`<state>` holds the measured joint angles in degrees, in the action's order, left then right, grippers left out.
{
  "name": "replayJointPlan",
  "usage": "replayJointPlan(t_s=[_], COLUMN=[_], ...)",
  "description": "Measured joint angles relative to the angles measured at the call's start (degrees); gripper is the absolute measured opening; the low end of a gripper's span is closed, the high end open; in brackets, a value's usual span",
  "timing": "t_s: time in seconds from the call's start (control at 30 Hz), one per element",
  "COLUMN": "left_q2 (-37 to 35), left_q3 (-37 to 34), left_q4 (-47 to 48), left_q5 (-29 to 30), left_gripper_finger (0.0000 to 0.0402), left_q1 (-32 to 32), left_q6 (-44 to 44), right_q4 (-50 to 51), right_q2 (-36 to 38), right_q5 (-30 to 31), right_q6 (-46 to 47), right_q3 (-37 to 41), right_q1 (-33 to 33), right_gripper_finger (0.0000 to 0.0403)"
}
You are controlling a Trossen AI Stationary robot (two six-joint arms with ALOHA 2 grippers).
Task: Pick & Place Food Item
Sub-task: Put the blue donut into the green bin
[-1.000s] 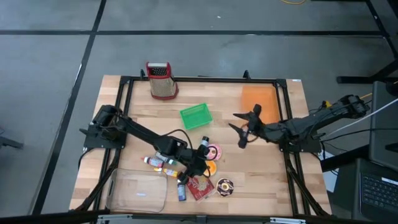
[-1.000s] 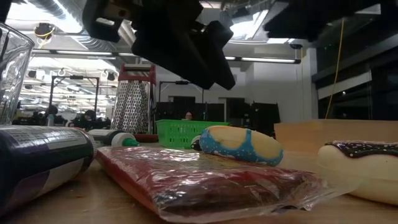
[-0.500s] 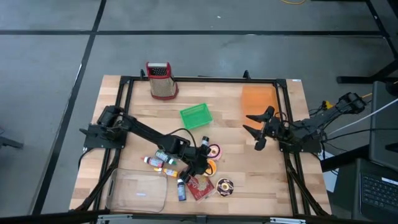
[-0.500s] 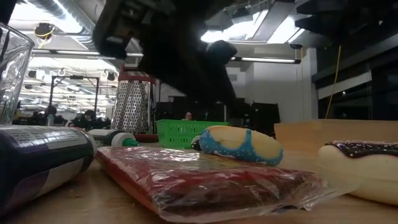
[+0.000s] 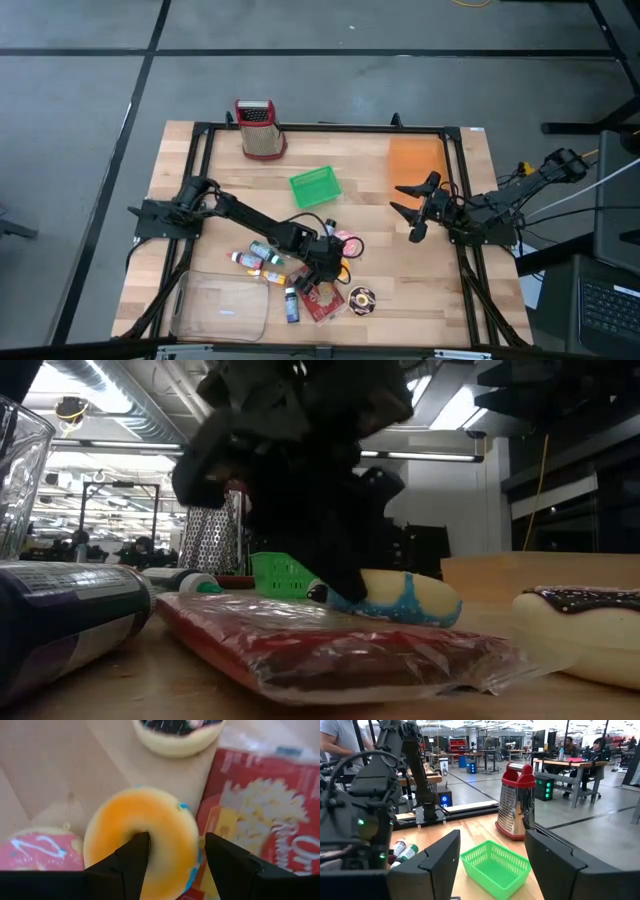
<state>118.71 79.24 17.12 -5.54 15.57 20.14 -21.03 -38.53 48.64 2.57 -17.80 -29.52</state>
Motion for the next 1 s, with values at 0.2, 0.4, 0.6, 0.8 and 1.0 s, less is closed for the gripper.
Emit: replayJointPlan(t_s=[0.2,0.4,0.6,0.8,1.0], left_q2=[0.56,-0.58,-0.66,-0.71,-1.47], left_q3=[0.0,0.7,5.17,10.48,14.15], left_q4=[1.78,2.39,6.51,14.25,24.16], left_q5=[-0.99,-1.39,-1.04,0.19,4.2], left_gripper_finger=[0.0169,0.0092,0.0018,0.0018,0.0023], left_q1=[-0.45,-0.48,-0.65,-1.0,-2.37], left_q6=[-1.2,-0.94,-0.94,0.19,1.21], right_q4=[0.01,-0.01,-0.03,-0.03,-0.03], right_q2=[-0.01,0.01,-0.01,-0.01,0.01], right_q5=[0.0,0.0,-0.02,-0.02,-0.02], right_q6=[-0.04,-0.07,-0.07,-0.07,-0.09], right_q3=[0.0,0.0,0.0,0.0,0.0], right_q1=[0.0,0.0,0.0,0.0,0.0], right_gripper_finger=[0.0226,0.0226,0.0226,0.0226,0.0226])
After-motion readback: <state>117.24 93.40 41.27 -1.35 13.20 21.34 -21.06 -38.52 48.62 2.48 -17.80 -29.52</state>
